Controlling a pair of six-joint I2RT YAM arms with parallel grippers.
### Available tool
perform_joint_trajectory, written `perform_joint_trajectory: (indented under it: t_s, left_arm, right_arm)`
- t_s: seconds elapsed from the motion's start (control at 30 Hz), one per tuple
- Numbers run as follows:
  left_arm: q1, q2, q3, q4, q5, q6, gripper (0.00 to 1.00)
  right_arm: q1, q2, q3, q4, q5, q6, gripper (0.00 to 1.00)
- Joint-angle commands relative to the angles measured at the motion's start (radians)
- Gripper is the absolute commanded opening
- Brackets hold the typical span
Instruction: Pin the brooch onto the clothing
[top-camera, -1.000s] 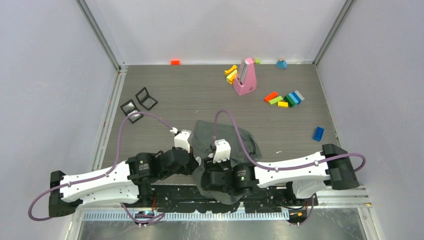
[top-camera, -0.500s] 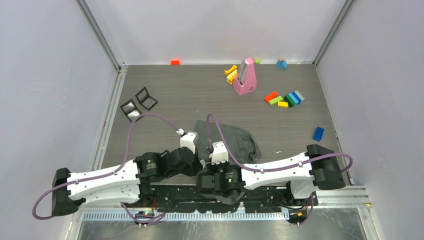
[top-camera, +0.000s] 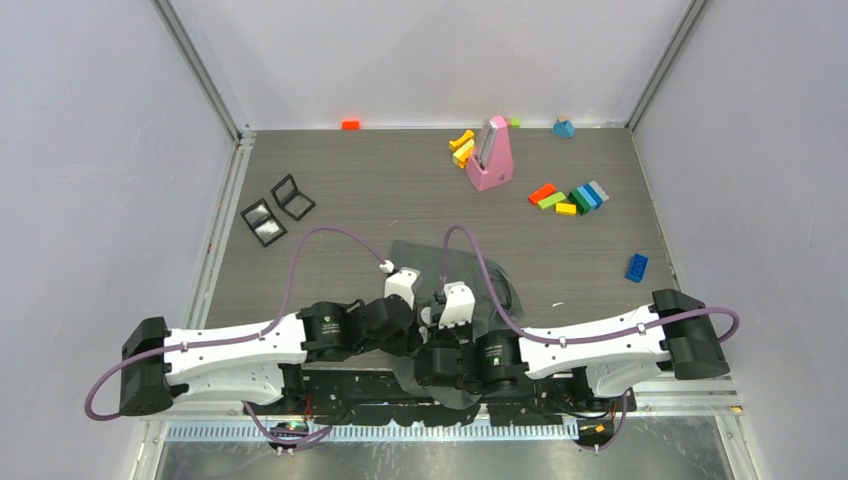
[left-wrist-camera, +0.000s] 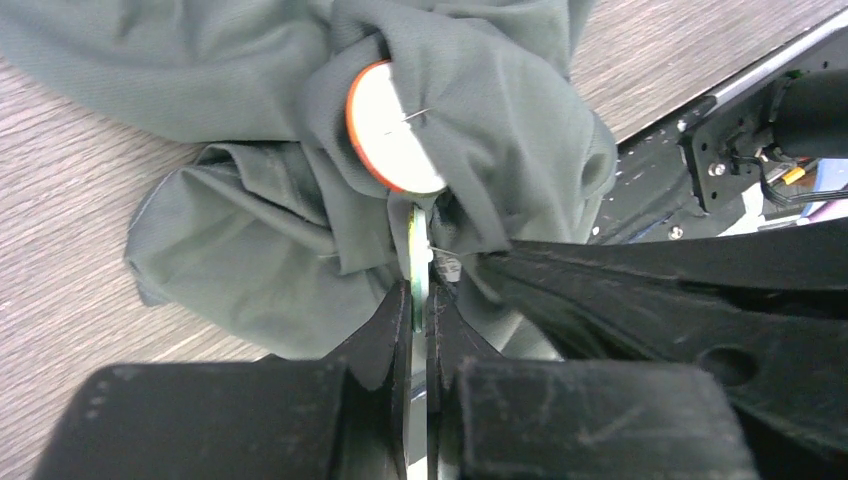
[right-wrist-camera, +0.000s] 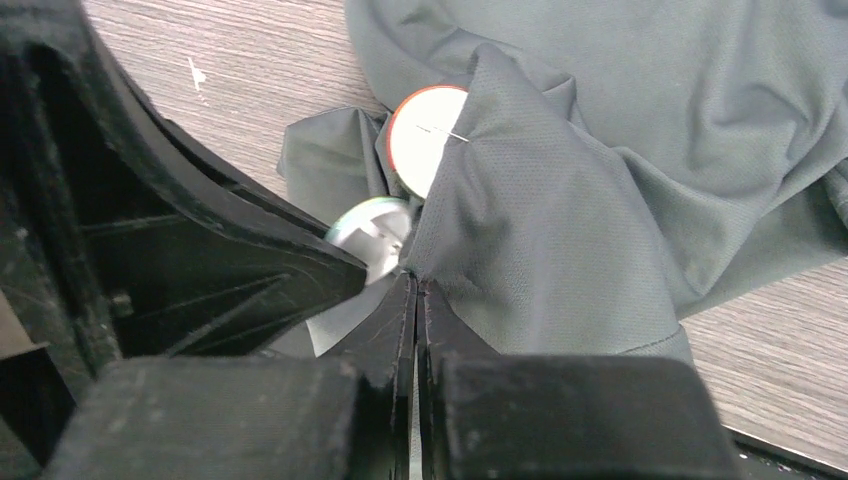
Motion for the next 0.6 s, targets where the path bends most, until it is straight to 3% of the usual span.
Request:
perform_joint_trajectory:
  t_s: [0.0,0.4,0.57]
  left_arm:
    - [-0.017,0.027,0.055,0.064,0.005,0.016,0.00]
    - [-0.027,0.050,0.071,0.062,-0.002,0.025,0.00]
    - [-0.029,-0.011,0.027,0.142,0.005,0.044,0.00]
  right_arm:
    - [0.006,-0.012,0.004,0.085,0.028,-0.023,0.00]
    - [0.006,-0.005,0.001,0.115,0.004,-0.056,0.01]
    - [0.007,0.009,-0.014,0.145,-0.034,-0.080,0.00]
